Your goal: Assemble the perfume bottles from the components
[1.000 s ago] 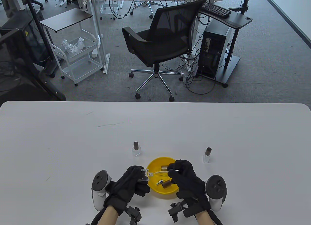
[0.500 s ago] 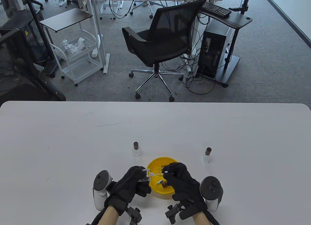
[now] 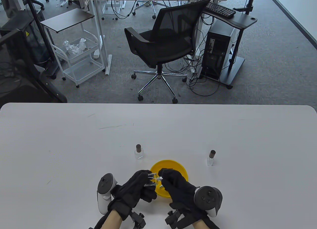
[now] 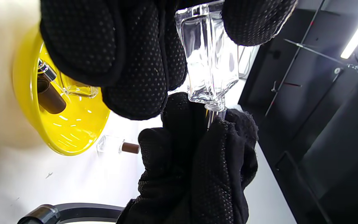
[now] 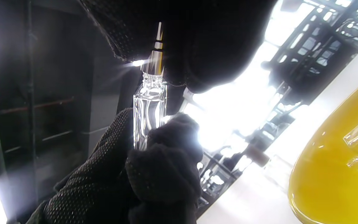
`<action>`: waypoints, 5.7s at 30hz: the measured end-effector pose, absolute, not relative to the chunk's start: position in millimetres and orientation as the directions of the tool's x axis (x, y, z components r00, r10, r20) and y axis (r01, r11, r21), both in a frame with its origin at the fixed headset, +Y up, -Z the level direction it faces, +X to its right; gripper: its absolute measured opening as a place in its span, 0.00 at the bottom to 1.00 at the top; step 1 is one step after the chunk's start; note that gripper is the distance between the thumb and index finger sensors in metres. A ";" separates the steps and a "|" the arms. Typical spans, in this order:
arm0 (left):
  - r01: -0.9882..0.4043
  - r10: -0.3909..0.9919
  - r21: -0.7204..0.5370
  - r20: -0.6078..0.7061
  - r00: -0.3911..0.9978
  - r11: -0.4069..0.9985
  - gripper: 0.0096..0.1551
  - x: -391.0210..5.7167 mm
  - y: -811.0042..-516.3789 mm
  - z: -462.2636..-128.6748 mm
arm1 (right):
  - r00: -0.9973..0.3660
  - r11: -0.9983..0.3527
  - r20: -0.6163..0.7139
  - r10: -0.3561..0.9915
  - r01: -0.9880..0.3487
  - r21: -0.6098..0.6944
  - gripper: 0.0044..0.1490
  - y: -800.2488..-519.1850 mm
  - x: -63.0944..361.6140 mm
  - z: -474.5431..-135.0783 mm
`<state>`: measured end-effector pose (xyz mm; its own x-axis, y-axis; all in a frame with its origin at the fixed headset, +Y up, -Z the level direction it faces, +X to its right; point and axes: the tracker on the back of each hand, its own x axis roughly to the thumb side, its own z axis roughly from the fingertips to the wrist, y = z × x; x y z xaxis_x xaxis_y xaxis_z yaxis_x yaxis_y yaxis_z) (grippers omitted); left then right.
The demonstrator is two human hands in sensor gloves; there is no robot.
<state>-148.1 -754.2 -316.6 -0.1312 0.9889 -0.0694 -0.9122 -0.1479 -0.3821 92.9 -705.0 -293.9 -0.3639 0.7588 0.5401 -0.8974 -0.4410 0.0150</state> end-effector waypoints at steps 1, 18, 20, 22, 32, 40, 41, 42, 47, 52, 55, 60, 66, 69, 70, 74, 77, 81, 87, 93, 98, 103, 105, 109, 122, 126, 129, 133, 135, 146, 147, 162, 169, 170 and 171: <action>-0.912 0.990 -0.387 -0.065 -0.122 -0.138 0.33 -148.6 -753.8 -316.6 | -0.374 -0.459 0.552 0.746 -0.888 0.019 0.26 -704.6 91.9 -293.4; -0.910 1.000 -0.415 0.006 -0.010 -0.006 0.32 -143.5 -745.7 -314.4 | -0.492 -0.559 0.496 0.716 -0.829 -0.016 0.28 -707.0 99.4 -297.8; -0.910 0.999 -0.414 0.027 0.022 0.031 0.32 -141.6 -743.8 -313.4 | -0.509 -0.559 0.462 0.726 -0.828 -0.033 0.29 -709.6 100.1 -298.7; -0.911 0.997 -0.407 0.054 0.048 0.066 0.32 -139.8 -741.6 -311.8 | -0.533 -0.561 0.421 0.734 -0.825 -0.067 0.31 -712.0 100.8 -297.9; -0.909 0.997 -0.412 0.060 0.046 0.067 0.31 -131.0 -743.4 -307.5 | -0.579 -0.551 0.408 0.706 -0.811 -0.198 0.24 -709.3 97.3 -289.3; -0.944 0.998 -0.328 0.058 0.017 0.035 0.32 -141.9 -745.6 -309.9 | -0.435 -0.524 0.507 0.744 -0.851 0.039 0.24 -709.3 93.3 -293.9; -0.947 0.999 -0.318 0.049 0.020 0.034 0.32 -144.9 -746.8 -311.0 | -0.422 -0.543 0.508 0.751 -0.832 0.111 0.27 -710.0 90.5 -295.1; -0.949 0.999 -0.313 0.042 0.019 0.031 0.32 -147.4 -747.8 -312.2 | -0.423 -0.556 0.502 0.755 -0.818 0.148 0.30 -710.5 88.7 -295.3; -0.944 1.000 -0.328 0.022 0.017 0.023 0.32 -148.8 -751.9 -315.2 | -0.477 -0.607 0.504 0.720 -0.785 0.124 0.30 -711.4 86.9 -296.5; -0.940 0.999 -0.340 0.036 0.028 0.039 0.31 -144.7 -748.1 -312.8 | -0.455 -0.557 0.452 0.767 -0.822 0.116 0.29 -715.0 92.4 -298.9; -0.938 0.997 -0.340 0.054 0.049 0.064 0.31 -142.4 -746.2 -311.3 | -0.488 -0.563 0.420 0.765 -0.823 0.070 0.30 -716.9 93.8 -298.6; -0.928 0.995 -0.366 0.087 0.048 0.077 0.31 -133.6 -742.6 -307.8 | -0.542 -0.553 0.353 0.762 -0.830 -0.081 0.31 -718.4 97.2 -295.4; -0.911 0.980 -0.373 0.158 0.124 0.175 0.30 -120.8 -735.8 -300.2 | -0.550 -0.528 0.325 0.769 -0.834 -0.162 0.28 -716.5 101.2 -293.4; -0.908 0.979 -0.378 0.162 0.128 0.181 0.30 -119.6 -736.0 -299.9 | -0.544 -0.511 0.327 0.772 -0.839 -0.189 0.28 -713.7 101.9 -292.0; -0.907 0.978 -0.380 0.163 0.130 0.183 0.30 -119.5 -736.2 -300.0 | -0.543 -0.506 0.332 0.771 -0.839 -0.197 0.27 -713.0 101.4 -291.5; -0.921 0.971 -0.332 0.188 0.147 0.204 0.30 -120.2 -734.1 -299.7 | -0.550 -0.507 0.358 0.755 -0.835 -0.215 0.24 -711.8 100.6 -290.5; -0.936 0.957 -0.252 0.217 0.193 0.246 0.31 -122.8 -730.0 -298.5 | -0.478 -0.457 0.382 0.791 -0.877 -0.150 0.23 -713.6 102.3 -293.2; -0.958 0.969 -0.213 0.196 0.151 0.192 0.31 -130.7 -732.1 -300.6 | -0.393 -0.432 0.434 0.810 -0.902 -0.010 0.22 -712.8 98.8 -295.9; -0.964 0.976 -0.205 0.170 0.134 0.168 0.31 -137.2 -736.2 -303.9 | -0.423 -0.539 0.461 0.780 -0.829 0.152 0.28 -707.4 98.5 -300.9; -0.965 0.979 -0.214 0.167 0.114 0.149 0.31 -140.3 -736.8 -305.2 | -0.460 -0.589 0.478 0.748 -0.792 0.160 0.30 -706.6 97.8 -301.5; -0.962 0.982 -0.238 0.165 0.094 0.132 0.31 -140.1 -736.1 -305.3 | -0.426 -0.541 0.453 0.783 -0.826 0.159 0.29 -713.1 99.1 -303.0; -0.962 0.978 -0.231 0.181 0.106 0.147 0.31 -139.0 -733.2 -303.7 | -0.317 -0.394 0.343 0.884 -0.901 0.183 0.29 -719.7 99.9 -304.1; -0.960 0.972 -0.222 0.195 0.129 0.172 0.31 -138.3 -731.2 -302.5 | -0.290 -0.365 0.317 0.903 -0.907 0.209 0.29 -721.4 101.5 -305.4; -0.962 0.973 -0.212 0.190 0.129 0.169 0.31 -138.3 -731.5 -302.4 | -0.270 -0.337 0.291 0.918 -0.918 0.211 0.28 -726.7 103.3 -307.4; -0.968 0.957 -0.084 0.192 0.218 0.237 0.30 -157.7 -728.6 -306.3 | -0.598 -0.637 0.369 0.711 -0.771 -0.020 0.28 -728.2 100.2 -305.0; -0.977 0.965 -0.053 0.175 0.196 0.208 0.30 -166.7 -729.2 -308.3 | -0.703 -0.751 0.367 0.609 -0.661 -0.021 0.28 -732.9 95.2 -307.6; -0.982 0.971 -0.034 0.158 0.180 0.187 0.30 -173.0 -730.4 -309.9 | -0.801 -0.866 0.375 0.466 -0.501 0.007 0.29 -737.9 89.6 -310.0; -0.986 0.977 -0.022 0.139 0.160 0.165 0.30 -177.2 -733.3 -311.6 | -0.857 -0.940 0.402 0.323 -0.338 0.034 0.34 -744.1 81.2 -311.7; -0.983 0.973 -0.015 0.142 0.181 0.185 0.30 -177.8 -732.4 -311.4 | -0.868 -0.957 0.407 0.284 -0.284 0.062 0.38 -746.8 76.7 -312.6; -0.982 0.973 -0.025 0.147 0.180 0.186 0.30 -177.6 -733.5 -312.2 | -0.891 -0.981 0.417 0.180 -0.134 0.138 0.44 -755.7 66.0 -314.5; -0.982 0.973 -0.025 0.146 0.180 0.185 0.30 -177.5 -733.6 -312.1 | -0.890 -0.981 0.417 0.184 -0.137 0.139 0.44 -755.0 66.0 -314.2; -0.980 0.971 -0.032 0.141 0.192 0.198 0.30 -176.6 -734.5 -312.2 | -0.851 -0.967 0.459 0.254 -0.221 0.125 0.36 -751.4 67.9 -312.9; -0.978 0.970 -0.034 0.138 0.200 0.206 0.30 -175.7 -735.2 -312.3 | -0.818 -0.948 0.479 0.318 -0.281 0.151 0.34 -749.2 69.6 -312.1; -0.978 0.970 -0.035 0.138 0.201 0.208 0.30 -175.5 -735.4 -312.3 | -0.815 -0.947 0.482 0.321 -0.283 0.152 0.34 -749.4 69.2 -312.0; -0.977 0.970 -0.037 0.138 0.202 0.209 0.30 -175.4 -735.5 -312.5 | -0.814 -0.946 0.482 0.324 -0.286 0.152 0.33 -749.8 68.9 -312.1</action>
<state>-175.4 -735.5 -312.5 0.2018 0.9697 0.1376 -0.9773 0.2086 -0.0366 68.9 -749.8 -312.1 -0.8141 0.3237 0.4821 -0.2864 -0.9460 0.1516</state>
